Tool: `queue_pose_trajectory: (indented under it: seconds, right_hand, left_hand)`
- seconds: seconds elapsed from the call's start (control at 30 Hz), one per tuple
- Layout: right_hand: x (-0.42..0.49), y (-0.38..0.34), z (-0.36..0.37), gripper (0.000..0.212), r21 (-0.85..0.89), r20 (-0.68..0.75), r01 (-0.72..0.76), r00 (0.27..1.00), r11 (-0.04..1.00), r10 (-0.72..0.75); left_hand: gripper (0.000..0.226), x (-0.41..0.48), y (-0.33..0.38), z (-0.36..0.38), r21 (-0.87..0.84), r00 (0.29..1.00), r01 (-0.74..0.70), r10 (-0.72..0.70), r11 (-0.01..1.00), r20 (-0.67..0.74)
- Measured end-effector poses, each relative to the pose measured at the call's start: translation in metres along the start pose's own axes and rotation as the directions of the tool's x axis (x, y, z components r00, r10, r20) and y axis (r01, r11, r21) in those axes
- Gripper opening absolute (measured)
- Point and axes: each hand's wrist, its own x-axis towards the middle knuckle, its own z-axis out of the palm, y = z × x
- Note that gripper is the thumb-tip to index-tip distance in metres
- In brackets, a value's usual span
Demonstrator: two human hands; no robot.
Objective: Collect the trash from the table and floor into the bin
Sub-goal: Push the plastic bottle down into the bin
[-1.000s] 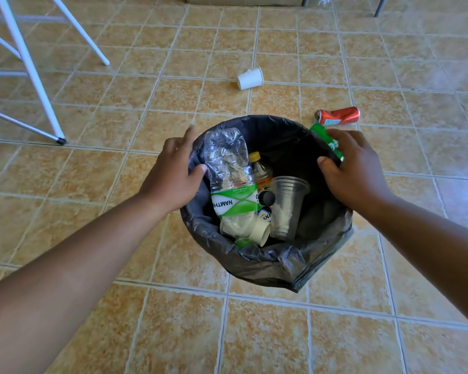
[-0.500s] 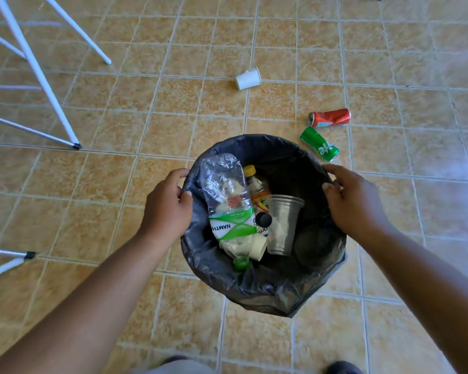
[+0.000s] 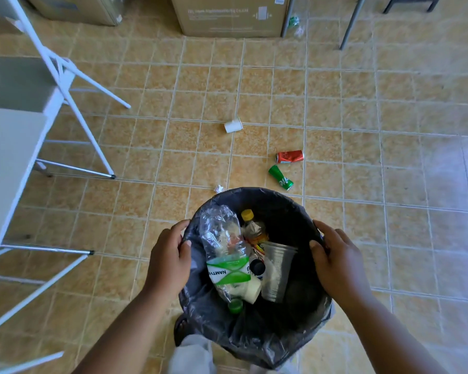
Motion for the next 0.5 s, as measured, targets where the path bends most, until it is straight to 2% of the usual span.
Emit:
queue_pose_trajectory:
  seconds: [0.2, 0.5]
  right_hand:
    - [0.029, -0.039, -0.05, 0.058, -0.007, 0.049, 0.0, 0.999, 1.0, 0.0]
    - [0.124, -0.09, -0.047, 0.062, -0.007, -0.011, -0.071, 0.997, 0.997, 0.071]
  left_hand:
    - [0.044, 0.014, 0.041, -0.033, -0.061, 0.999, 0.04, -0.041, 0.997, -0.013]
    - [0.053, 0.13, 0.062, -0.065, -0.11, 0.998, 0.03, -0.024, 0.993, 0.055]
